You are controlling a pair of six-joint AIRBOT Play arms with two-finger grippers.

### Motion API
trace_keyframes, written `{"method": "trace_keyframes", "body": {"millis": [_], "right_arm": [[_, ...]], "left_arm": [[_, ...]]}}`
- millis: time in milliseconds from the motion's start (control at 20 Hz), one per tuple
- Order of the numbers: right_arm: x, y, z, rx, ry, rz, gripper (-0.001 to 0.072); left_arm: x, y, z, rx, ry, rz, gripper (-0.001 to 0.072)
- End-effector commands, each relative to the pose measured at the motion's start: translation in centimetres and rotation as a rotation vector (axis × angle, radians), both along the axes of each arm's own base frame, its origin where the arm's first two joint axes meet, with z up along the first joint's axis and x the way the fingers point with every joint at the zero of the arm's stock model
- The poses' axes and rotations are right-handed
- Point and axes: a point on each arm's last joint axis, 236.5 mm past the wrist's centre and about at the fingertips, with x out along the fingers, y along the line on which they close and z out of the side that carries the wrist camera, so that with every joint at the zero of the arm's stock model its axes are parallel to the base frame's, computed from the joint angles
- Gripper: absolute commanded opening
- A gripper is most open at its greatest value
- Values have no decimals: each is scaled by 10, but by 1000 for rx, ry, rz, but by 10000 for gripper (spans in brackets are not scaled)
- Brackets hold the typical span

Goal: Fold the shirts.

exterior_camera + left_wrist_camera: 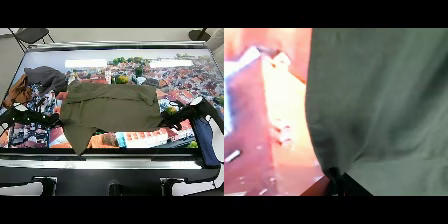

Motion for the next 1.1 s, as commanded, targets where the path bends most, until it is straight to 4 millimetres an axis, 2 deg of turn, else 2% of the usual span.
{"method": "trace_keyframes", "body": {"millis": [0,50,100,150,200,250,300,350,400,450,500,550,600,700,750,850,1050], "right_arm": [[19,-3,26,-12,-102,30,40],[33,-11,52,-55,-184,45,40],[54,-23,91,-124,-306,53,40],[74,-35,141,-199,-451,60,40],[91,-46,208,-289,-636,64,41],[98,-54,282,-378,-818,53,41],[91,-59,366,-472,-1020,16,42],[70,-59,451,-559,-1231,-28,42],[39,-54,520,-626,-1409,-69,42],[2,-49,574,-686,-1560,-109,41],[-39,-43,612,-736,-1670,-149,41],[-74,-40,630,-759,-1716,-198,41],[-99,-40,637,-779,-1723,-233,41],[-136,-44,643,-839,-1729,-277,41],[-149,-44,648,-864,-1746,-286,41],[-161,-45,652,-894,-1755,-296,41],[-157,-46,642,-887,-1715,-284,41]], "left_arm": [[14,-1,37,-7,-66,-58,27],[30,4,64,20,-145,-68,27],[50,11,106,60,-263,-74,26],[69,16,157,101,-398,-68,26],[84,20,222,145,-556,-52,26],[90,22,291,189,-718,-31,27],[86,21,369,239,-909,-12,28],[70,18,440,285,-1085,0,28],[42,12,507,329,-1259,14,28],[11,5,559,350,-1396,42,28],[-24,-3,603,333,-1511,101,28],[-53,-9,630,297,-1588,157,27],[-80,-16,646,281,-1646,177,27],[-116,-24,658,295,-1707,181,27],[-126,-24,661,311,-1723,186,27],[-139,-22,665,345,-1746,199,27],[-139,-22,665,348,-1744,199,26]]}}
